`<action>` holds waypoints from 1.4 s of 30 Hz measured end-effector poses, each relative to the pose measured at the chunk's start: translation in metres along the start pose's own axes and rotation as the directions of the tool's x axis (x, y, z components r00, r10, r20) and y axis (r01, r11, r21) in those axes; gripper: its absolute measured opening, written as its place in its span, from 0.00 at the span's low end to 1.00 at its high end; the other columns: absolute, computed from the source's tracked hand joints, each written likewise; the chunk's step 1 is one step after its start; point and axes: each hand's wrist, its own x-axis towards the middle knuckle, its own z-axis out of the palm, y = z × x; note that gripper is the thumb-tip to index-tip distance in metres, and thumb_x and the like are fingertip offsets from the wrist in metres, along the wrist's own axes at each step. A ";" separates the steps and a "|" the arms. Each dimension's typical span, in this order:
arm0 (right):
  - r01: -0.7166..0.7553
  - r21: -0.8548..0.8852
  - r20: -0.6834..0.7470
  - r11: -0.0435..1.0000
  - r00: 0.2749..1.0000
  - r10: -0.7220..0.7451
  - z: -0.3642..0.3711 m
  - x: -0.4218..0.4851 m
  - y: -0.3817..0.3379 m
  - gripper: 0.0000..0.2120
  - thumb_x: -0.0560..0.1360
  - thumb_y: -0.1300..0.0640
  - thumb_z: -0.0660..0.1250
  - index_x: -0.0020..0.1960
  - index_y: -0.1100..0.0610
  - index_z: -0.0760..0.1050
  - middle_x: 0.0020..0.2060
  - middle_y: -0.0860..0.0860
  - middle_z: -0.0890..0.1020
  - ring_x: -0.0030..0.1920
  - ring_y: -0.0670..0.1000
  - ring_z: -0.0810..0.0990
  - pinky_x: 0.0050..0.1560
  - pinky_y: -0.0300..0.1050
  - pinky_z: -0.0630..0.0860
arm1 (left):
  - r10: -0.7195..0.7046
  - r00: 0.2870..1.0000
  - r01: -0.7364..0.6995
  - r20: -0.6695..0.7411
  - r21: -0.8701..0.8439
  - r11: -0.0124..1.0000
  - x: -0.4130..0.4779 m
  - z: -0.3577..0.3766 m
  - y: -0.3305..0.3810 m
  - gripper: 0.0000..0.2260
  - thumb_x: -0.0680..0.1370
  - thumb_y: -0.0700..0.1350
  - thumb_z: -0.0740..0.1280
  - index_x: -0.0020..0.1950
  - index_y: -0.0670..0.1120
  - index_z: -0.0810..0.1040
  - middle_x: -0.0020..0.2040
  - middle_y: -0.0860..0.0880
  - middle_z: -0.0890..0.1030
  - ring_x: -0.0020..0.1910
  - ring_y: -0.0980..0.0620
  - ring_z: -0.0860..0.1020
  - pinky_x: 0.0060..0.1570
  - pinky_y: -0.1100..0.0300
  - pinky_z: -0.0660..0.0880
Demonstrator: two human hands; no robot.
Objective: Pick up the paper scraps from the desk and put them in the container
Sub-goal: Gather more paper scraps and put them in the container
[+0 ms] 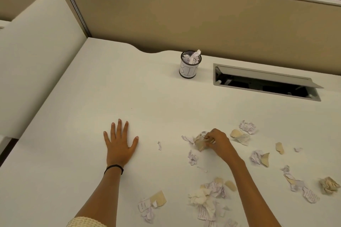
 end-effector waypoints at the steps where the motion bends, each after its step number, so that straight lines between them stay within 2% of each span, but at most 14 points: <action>1: -0.006 0.041 -0.022 0.999 1.000 0.007 -0.006 0.007 -0.002 0.06 0.71 0.67 0.69 0.48 0.63 0.80 0.49 0.60 0.79 0.42 0.50 0.75 0.45 0.40 0.71 | 0.001 1.000 -0.001 -0.004 -0.001 1.000 0.000 0.000 0.000 0.41 0.72 0.70 0.32 0.77 0.48 0.54 0.78 0.46 0.52 0.77 0.44 0.49 0.73 0.39 0.45; 5: 0.035 0.182 -0.192 0.983 0.981 0.001 -0.037 0.039 -0.017 0.04 0.69 0.68 0.72 0.44 0.64 0.81 0.44 0.60 0.82 0.42 0.56 0.80 0.44 0.40 0.73 | -0.011 1.000 0.010 0.011 0.027 1.000 0.001 0.000 -0.001 0.39 0.74 0.68 0.33 0.77 0.48 0.55 0.78 0.46 0.53 0.76 0.43 0.51 0.73 0.38 0.48; 9: 0.120 0.283 -0.400 0.952 0.917 0.004 -0.071 0.084 -0.041 0.08 0.70 0.67 0.72 0.49 0.66 0.80 0.47 0.61 0.81 0.44 0.52 0.77 0.39 0.24 0.71 | -0.011 1.000 0.011 0.014 0.039 0.999 0.002 0.002 -0.002 0.38 0.75 0.67 0.34 0.77 0.48 0.54 0.78 0.46 0.52 0.76 0.44 0.50 0.73 0.39 0.48; 12: 0.147 0.326 -0.466 0.934 0.884 0.024 -0.094 0.127 -0.060 0.09 0.71 0.65 0.70 0.51 0.66 0.80 0.46 0.60 0.81 0.43 0.51 0.76 0.40 0.32 0.71 | -0.008 1.000 0.008 0.009 0.035 0.999 0.002 0.003 -0.004 0.36 0.76 0.67 0.36 0.77 0.48 0.54 0.78 0.46 0.53 0.76 0.44 0.51 0.73 0.38 0.49; 15: 0.146 0.337 -0.495 0.930 0.868 0.044 -0.111 0.167 -0.079 0.10 0.73 0.63 0.68 0.51 0.66 0.80 0.43 0.56 0.80 0.39 0.48 0.74 0.36 0.30 0.68 | -0.011 1.000 0.011 0.012 0.035 0.999 0.003 0.004 -0.004 0.35 0.76 0.66 0.36 0.77 0.48 0.53 0.78 0.47 0.52 0.76 0.44 0.50 0.73 0.38 0.49; 20: 0.136 0.231 -0.583 0.963 0.812 0.026 -0.125 0.211 -0.101 0.13 0.75 0.66 0.60 0.56 0.65 0.79 0.53 0.62 0.82 0.47 0.53 0.77 0.54 0.47 0.73 | -0.013 1.000 0.013 0.008 0.031 0.999 0.004 0.006 -0.006 0.34 0.76 0.66 0.38 0.77 0.49 0.52 0.78 0.47 0.52 0.77 0.45 0.49 0.73 0.39 0.48; 24: 0.100 0.094 -0.594 0.990 0.804 -0.025 -0.125 0.223 -0.114 0.13 0.76 0.67 0.59 0.57 0.65 0.78 0.54 0.62 0.82 0.53 0.61 0.80 0.52 0.47 0.75 | -0.020 1.000 0.020 0.000 0.058 0.998 0.003 0.007 -0.007 0.32 0.77 0.64 0.43 0.77 0.50 0.50 0.78 0.47 0.51 0.77 0.46 0.48 0.73 0.39 0.48; 31: 0.018 -0.222 -0.474 0.975 0.872 -0.124 -0.131 0.234 -0.129 0.12 0.72 0.73 0.56 0.47 0.71 0.77 0.45 0.71 0.80 0.46 0.68 0.79 0.46 0.57 0.76 | -0.018 1.000 0.018 0.001 0.055 0.998 0.004 0.008 -0.007 0.31 0.76 0.62 0.47 0.77 0.50 0.50 0.78 0.48 0.50 0.77 0.46 0.47 0.73 0.39 0.46; 34: 0.043 -0.387 -0.284 0.921 0.945 -0.164 -0.126 0.238 -0.135 0.12 0.67 0.77 0.55 0.37 0.66 0.75 0.35 0.69 0.71 0.36 0.66 0.68 0.37 0.50 0.70 | -0.014 1.000 0.014 0.001 0.038 0.999 0.004 0.007 -0.006 0.31 0.76 0.62 0.47 0.77 0.50 0.50 0.78 0.48 0.50 0.77 0.46 0.46 0.73 0.39 0.46; 35: 0.038 -0.405 -0.237 0.913 0.961 -0.146 -0.124 0.241 -0.136 0.14 0.65 0.77 0.53 0.37 0.63 0.73 0.36 0.66 0.69 0.36 0.61 0.67 0.38 0.47 0.68 | -0.012 1.000 0.012 0.003 0.035 0.999 0.004 0.007 -0.007 0.31 0.76 0.62 0.47 0.77 0.50 0.50 0.78 0.48 0.49 0.77 0.46 0.46 0.73 0.39 0.45; 36: 0.038 -0.442 -0.168 0.896 0.978 -0.125 -0.122 0.243 -0.136 0.08 0.65 0.77 0.52 0.39 0.70 0.68 0.39 0.66 0.70 0.38 0.61 0.69 0.40 0.47 0.69 | -0.012 1.000 0.012 0.005 0.037 0.999 0.004 0.007 -0.007 0.31 0.76 0.63 0.47 0.77 0.50 0.50 0.78 0.48 0.49 0.77 0.46 0.46 0.73 0.39 0.45; 37: 0.034 -0.441 -0.145 0.897 0.983 -0.109 -0.119 0.249 -0.133 0.17 0.67 0.77 0.53 0.46 0.68 0.77 0.41 0.67 0.73 0.41 0.62 0.73 0.44 0.49 0.72 | -0.012 1.000 0.012 0.006 0.040 0.999 0.004 0.008 -0.007 0.31 0.76 0.63 0.47 0.77 0.51 0.49 0.78 0.48 0.49 0.77 0.46 0.45 0.73 0.40 0.45; 39: 0.061 -0.470 -0.075 0.881 0.991 -0.108 -0.114 0.253 -0.129 0.16 0.72 0.76 0.54 0.49 0.65 0.76 0.40 0.63 0.72 0.45 0.60 0.73 0.47 0.49 0.71 | -0.014 1.000 0.013 0.007 0.039 0.999 0.004 0.008 -0.007 0.31 0.76 0.63 0.47 0.77 0.51 0.49 0.78 0.48 0.49 0.77 0.46 0.45 0.73 0.40 0.44; 42: 0.090 -0.449 -0.017 0.889 0.994 -0.109 -0.112 0.260 -0.124 0.16 0.73 0.75 0.53 0.55 0.69 0.75 0.43 0.63 0.73 0.47 0.60 0.74 0.45 0.46 0.68 | -0.014 1.000 0.013 0.006 0.038 0.999 0.005 0.008 -0.007 0.31 0.77 0.63 0.47 0.77 0.51 0.50 0.78 0.48 0.49 0.77 0.46 0.45 0.73 0.40 0.44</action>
